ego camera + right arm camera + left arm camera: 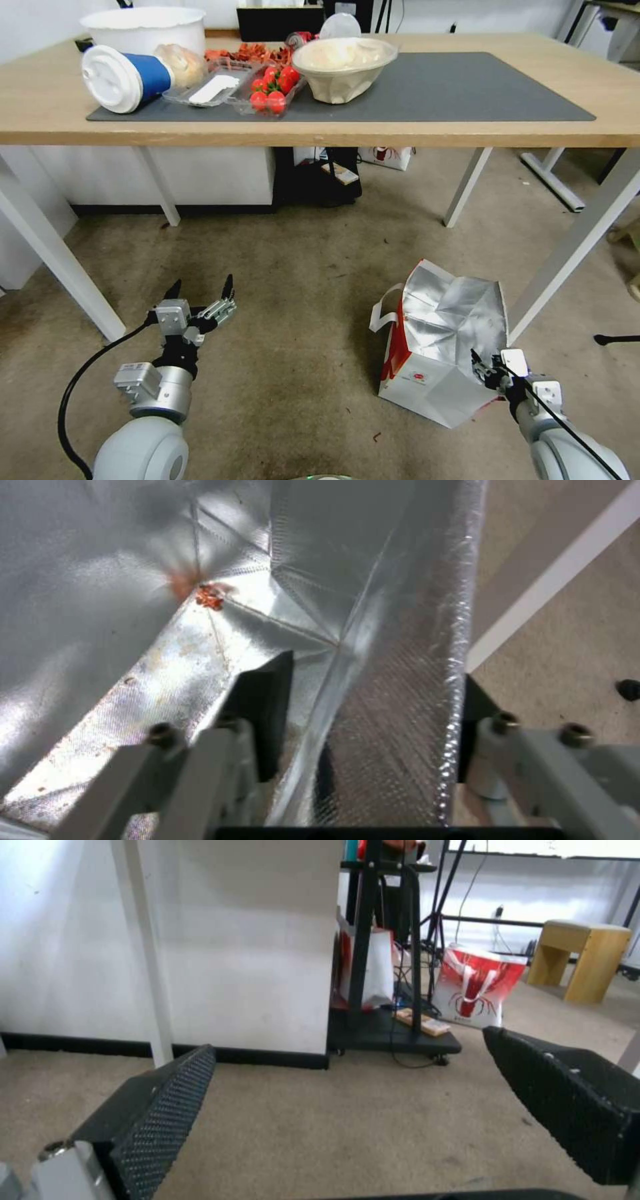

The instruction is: Pick up the food delivery bag from the floor and place it on the table.

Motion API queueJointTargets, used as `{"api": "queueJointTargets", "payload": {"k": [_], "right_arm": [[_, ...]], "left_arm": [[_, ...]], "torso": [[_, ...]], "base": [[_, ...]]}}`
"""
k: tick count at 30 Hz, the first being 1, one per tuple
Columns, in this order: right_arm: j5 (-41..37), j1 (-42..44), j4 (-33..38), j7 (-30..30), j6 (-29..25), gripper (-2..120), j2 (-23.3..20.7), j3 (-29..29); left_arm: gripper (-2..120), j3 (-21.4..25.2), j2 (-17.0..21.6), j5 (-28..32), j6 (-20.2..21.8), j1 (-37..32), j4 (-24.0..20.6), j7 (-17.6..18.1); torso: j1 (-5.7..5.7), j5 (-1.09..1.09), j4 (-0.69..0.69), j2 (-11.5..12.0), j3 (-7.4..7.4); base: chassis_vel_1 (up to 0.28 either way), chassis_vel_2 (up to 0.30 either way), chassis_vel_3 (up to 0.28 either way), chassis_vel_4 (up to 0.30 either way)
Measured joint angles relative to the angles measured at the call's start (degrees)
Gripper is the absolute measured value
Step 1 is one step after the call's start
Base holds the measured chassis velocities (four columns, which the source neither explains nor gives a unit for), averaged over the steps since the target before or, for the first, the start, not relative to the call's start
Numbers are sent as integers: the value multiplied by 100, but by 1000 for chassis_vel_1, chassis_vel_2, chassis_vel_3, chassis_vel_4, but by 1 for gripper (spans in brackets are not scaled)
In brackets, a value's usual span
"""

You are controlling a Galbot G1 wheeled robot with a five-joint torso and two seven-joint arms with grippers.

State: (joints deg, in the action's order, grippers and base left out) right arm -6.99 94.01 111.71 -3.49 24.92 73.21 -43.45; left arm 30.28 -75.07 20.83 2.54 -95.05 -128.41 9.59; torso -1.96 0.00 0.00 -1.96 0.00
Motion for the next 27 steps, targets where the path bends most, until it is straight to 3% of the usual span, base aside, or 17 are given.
{"api": "queueJointTargets", "payload": {"k": [3,11,19,27], "right_arm": [[-6,1,-1,-1,-1,34,-3,-3],[-88,17,48,-16,-23,0,-31,-29],[-364,49,50,-378,-246,0,-231,-94],[-1108,195,391,-1035,-525,0,-796,-280]], "left_arm": [[100,2,4,-1,-3,4,0,5],[100,8,13,4,-17,27,2,65],[100,23,45,19,-12,39,0,85],[100,31,50,19,-4,50,-32,124]], "torso": [[0,0,0,0,0],[0,0,0,0,0],[0,1,0,0,0],[0,1,0,0,0]], "base": [[0,0,0,0],[0,0,0,0],[0,0,0,0],[0,0,0,0]]}}
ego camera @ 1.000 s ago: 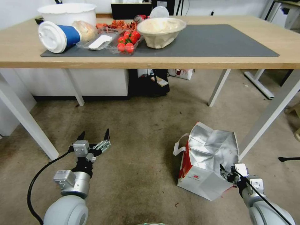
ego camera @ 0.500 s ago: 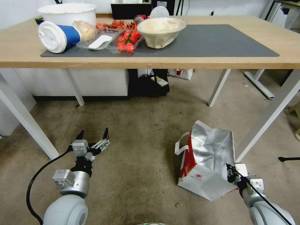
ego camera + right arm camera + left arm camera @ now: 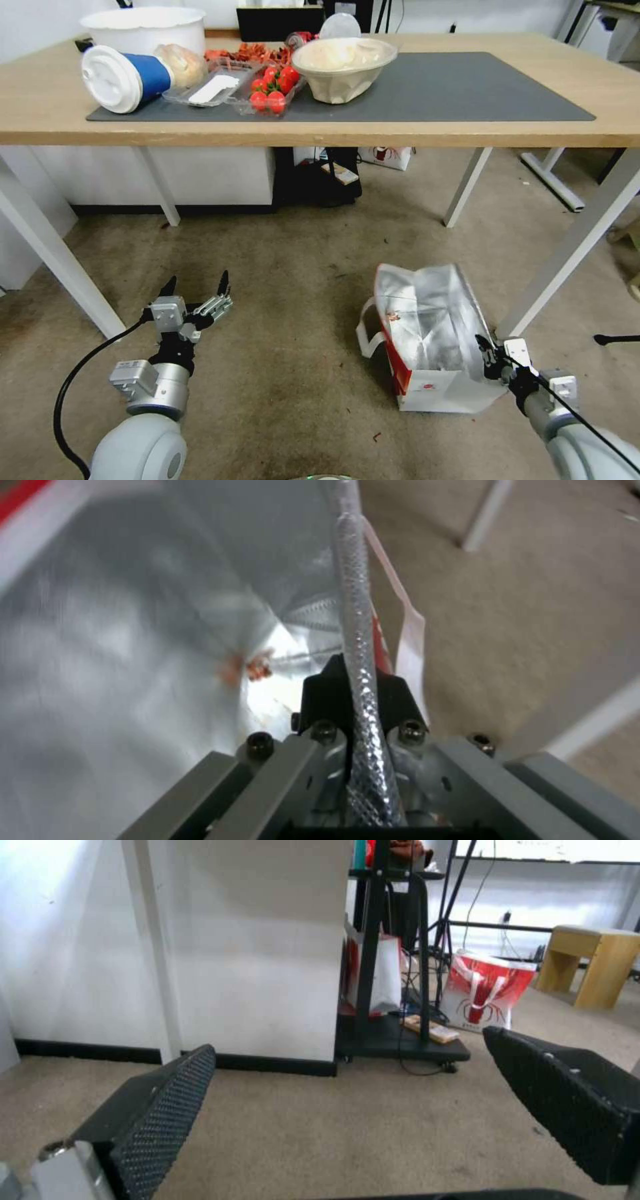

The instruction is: Pick up the food delivery bag from the floor and place it on the table.

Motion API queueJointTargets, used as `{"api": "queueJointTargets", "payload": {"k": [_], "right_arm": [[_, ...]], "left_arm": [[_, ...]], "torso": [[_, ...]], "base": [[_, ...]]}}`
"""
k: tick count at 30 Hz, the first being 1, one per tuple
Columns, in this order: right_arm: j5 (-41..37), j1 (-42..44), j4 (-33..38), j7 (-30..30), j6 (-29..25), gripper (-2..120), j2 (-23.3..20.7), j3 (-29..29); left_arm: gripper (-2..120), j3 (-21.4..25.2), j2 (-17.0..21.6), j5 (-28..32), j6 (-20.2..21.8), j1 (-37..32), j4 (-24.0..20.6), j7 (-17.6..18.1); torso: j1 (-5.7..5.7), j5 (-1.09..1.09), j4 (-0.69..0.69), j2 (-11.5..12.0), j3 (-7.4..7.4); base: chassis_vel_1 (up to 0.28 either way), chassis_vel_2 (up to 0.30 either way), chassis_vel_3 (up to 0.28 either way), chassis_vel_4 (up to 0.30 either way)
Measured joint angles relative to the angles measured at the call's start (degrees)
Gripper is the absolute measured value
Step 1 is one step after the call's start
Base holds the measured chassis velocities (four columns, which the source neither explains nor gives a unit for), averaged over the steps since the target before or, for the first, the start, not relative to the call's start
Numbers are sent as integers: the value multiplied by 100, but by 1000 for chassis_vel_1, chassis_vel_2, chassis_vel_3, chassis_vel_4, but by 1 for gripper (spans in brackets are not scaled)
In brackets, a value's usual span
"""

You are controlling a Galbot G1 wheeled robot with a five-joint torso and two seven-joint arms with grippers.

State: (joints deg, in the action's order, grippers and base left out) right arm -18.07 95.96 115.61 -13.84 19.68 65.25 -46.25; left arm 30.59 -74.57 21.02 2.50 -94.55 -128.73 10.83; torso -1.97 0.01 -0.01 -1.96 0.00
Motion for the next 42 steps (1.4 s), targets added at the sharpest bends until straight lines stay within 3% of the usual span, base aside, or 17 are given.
{"api": "queueJointTargets", "payload": {"k": [5,6,11,15,18,20,23,31,36,42], "right_arm": [[-533,87,176,-235,20,0,-373,-49],[-878,112,264,-346,42,0,-648,-76],[-1615,144,335,-710,42,0,-1186,-171],[-2701,118,267,-1355,106,0,-2085,-340],[-3201,112,212,-1632,188,0,-2437,-414],[-3201,112,212,-1632,188,0,-2437,-414],[-3799,98,117,-2210,353,0,-2862,-562],[-4457,-62,-128,-3410,671,0,-3405,-684],[-4772,-39,-150,-3819,808,0,-3769,-787],[-4981,-35,-137,-3861,871,0,-4061,-817]], "left_arm": [[100,5,-4,-8,7,7,-12,21],[100,16,-10,-13,9,7,-20,25],[100,25,-27,-18,14,0,-35,30],[100,34,-52,-32,17,-24,-48,30],[100,43,-60,-34,18,-29,-53,30],[100,43,-60,-34,18,-29,-53,30],[100,87,-62,-17,26,-32,-70,36],[100,129,-59,20,105,-21,-79,36],[100,134,-59,60,153,-4,-93,39],[100,143,-55,72,180,-3,-98,51]], "torso": [[0,0,0,0,0],[0,0,0,0,0],[0,0,0,0,0],[0,0,1,0,0],[0,-1,1,0,0],[0,-1,1,0,0],[0,0,0,0,0],[0,0,1,0,0],[0,-1,0,0,0],[0,-2,1,0,0]], "base": [[0,0,0,0],[0,0,0,0],[0,0,0,0],[0,0,0,0],[0,0,0,0],[0,0,0,0],[0,0,0,0],[0,0,0,0],[0,0,0,0],[0,0,0,0]]}}
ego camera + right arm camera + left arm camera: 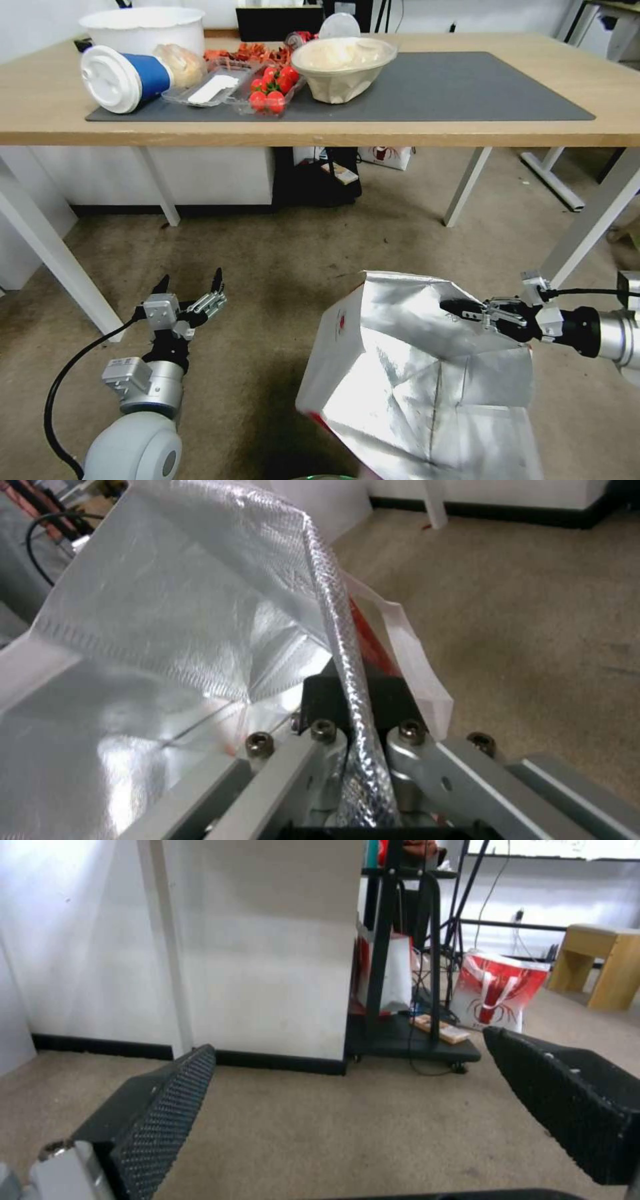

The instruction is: Pick up the food delivery bag from the floor and place it on the table.

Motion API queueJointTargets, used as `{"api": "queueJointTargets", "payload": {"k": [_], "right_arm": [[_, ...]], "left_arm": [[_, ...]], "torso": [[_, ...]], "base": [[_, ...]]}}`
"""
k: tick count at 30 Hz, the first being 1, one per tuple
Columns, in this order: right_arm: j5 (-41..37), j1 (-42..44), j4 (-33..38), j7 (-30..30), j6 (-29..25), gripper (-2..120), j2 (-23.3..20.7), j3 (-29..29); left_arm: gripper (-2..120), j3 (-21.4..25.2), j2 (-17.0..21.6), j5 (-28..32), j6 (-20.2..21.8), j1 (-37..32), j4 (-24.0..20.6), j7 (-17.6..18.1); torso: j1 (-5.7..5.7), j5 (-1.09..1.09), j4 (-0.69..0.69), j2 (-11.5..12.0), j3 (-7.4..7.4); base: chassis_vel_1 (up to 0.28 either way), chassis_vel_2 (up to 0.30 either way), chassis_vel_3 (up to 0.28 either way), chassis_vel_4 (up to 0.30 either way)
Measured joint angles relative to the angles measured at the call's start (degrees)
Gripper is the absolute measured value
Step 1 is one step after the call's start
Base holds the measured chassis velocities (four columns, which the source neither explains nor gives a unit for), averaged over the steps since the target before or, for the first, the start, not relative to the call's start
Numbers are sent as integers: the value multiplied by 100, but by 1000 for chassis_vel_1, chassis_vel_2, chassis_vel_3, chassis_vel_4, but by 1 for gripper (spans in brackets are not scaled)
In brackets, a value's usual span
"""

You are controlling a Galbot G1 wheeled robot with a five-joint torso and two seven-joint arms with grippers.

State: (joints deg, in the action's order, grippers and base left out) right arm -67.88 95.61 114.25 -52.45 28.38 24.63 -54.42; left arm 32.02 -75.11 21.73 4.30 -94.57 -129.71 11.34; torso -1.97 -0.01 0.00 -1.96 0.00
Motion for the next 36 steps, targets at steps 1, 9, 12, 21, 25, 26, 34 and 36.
{"api": "queueJointTargets", "payload": {"k": [1,9,12,21,25,26,34,36], "right_arm": [[-44,-2,0,-3,12,0,-74,0],[-123,-2,9,-193,52,0,-323,8],[-146,-8,3,-220,61,0,-397,13],[-166,-52,-7,-206,65,0,-479,49],[-190,-66,-10,-209,66,0,-529,49],[-192,-72,-10,-215,66,0,-541,50],[-178,-83,26,-242,69,0,-557,77],[-161,-83,37,-242,71,0,-537,97]], "left_arm": [[100,13,4,17,29,3,-19,10],[100,43,15,84,101,29,-50,30],[100,40,12,89,110,32,-50,27],[100,37,12,89,114,11,-97,23],[100,36,5,85,115,-4,-122,24],[100,31,0,83,115,-8,-129,27],[100,25,-9,56,113,-33,-145,17],[100,26,-9,52,110,-42,-156,18]], "torso": [[0,0,0,0,0],[0,1,-1,0,0],[0,1,0,0,0],[0,1,-1,0,0],[0,1,0,0,0],[0,1,0,0,0],[0,0,0,0,0],[0,1,0,0,0]], "base": [[0,0,0,0],[0,0,0,0],[0,0,0,0],[0,0,0,0],[0,0,0,0],[0,0,0,0],[0,0,0,0],[0,0,0,0]]}}
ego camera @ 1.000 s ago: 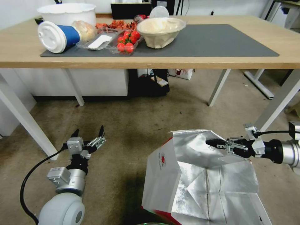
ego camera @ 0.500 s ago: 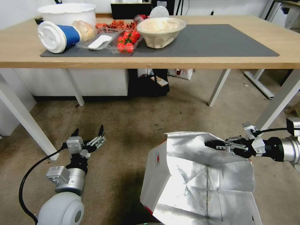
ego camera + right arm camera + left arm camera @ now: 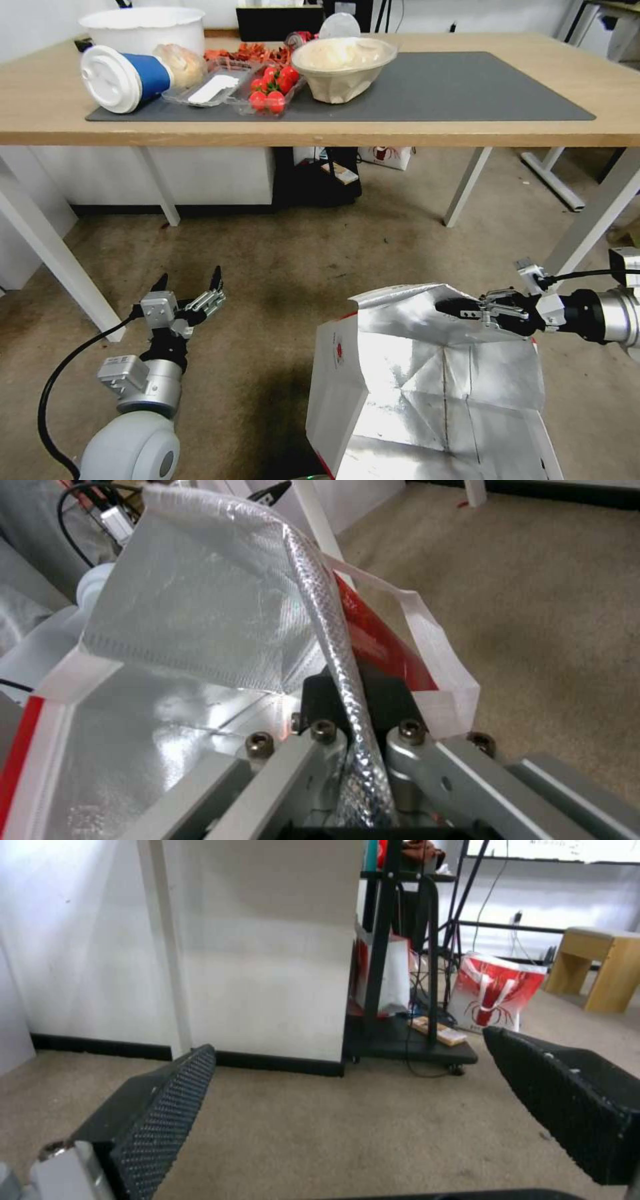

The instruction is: Pick up the food delivery bag from the floor and place it on the table.

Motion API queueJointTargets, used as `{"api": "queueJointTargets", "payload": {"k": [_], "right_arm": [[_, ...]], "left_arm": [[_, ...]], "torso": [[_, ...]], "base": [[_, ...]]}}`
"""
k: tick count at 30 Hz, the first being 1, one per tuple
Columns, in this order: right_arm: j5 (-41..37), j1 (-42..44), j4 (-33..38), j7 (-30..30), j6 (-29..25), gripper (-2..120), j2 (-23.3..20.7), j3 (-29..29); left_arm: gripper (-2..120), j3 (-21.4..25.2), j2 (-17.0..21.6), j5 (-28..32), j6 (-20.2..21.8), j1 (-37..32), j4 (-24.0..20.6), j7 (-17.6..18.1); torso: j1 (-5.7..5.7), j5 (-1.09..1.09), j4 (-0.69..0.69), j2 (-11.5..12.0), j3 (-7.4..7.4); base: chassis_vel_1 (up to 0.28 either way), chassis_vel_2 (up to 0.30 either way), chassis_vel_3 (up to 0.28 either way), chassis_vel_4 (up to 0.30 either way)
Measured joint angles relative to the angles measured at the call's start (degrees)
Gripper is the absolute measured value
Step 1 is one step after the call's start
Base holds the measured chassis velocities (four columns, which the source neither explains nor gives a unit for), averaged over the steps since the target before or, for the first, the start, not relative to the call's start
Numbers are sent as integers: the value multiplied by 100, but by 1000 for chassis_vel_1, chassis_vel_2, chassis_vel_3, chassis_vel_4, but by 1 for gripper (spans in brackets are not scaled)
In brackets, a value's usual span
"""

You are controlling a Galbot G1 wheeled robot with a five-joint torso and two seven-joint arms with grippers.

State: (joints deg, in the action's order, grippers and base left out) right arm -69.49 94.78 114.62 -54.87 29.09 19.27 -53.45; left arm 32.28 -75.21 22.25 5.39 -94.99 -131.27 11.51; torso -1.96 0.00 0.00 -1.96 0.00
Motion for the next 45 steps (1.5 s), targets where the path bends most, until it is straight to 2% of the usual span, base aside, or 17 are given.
{"api": "queueJointTargets", "payload": {"k": [16,27,31,32,45], "right_arm": [[158,49,153,-73,3,0,170,48],[173,76,268,-68,-1,0,235,34],[182,85,282,-69,-1,0,255,30],[200,97,294,-74,-2,0,279,25],[220,106,311,-104,-9,0,298,23]], "left_arm": [[100,-31,-15,110,-145,-59,-149,-14],[100,-25,-23,114,-150,-92,-243,-6],[100,-18,-22,114,-152,-95,-252,2],[100,-17,-22,114,-154,-99,-261,8],[100,-12,-43,82,-160,-106,-266,11]], "torso": [[-5,0,0,-43,11],[-12,0,0,-317,279],[-20,-1,0,-377,333],[-27,0,-1,-437,390],[-65,0,-1,-682,604]], "base": [[0,0,0,0],[0,0,0,0],[0,0,0,0],[0,0,0,0],[0,0,0,0]]}}
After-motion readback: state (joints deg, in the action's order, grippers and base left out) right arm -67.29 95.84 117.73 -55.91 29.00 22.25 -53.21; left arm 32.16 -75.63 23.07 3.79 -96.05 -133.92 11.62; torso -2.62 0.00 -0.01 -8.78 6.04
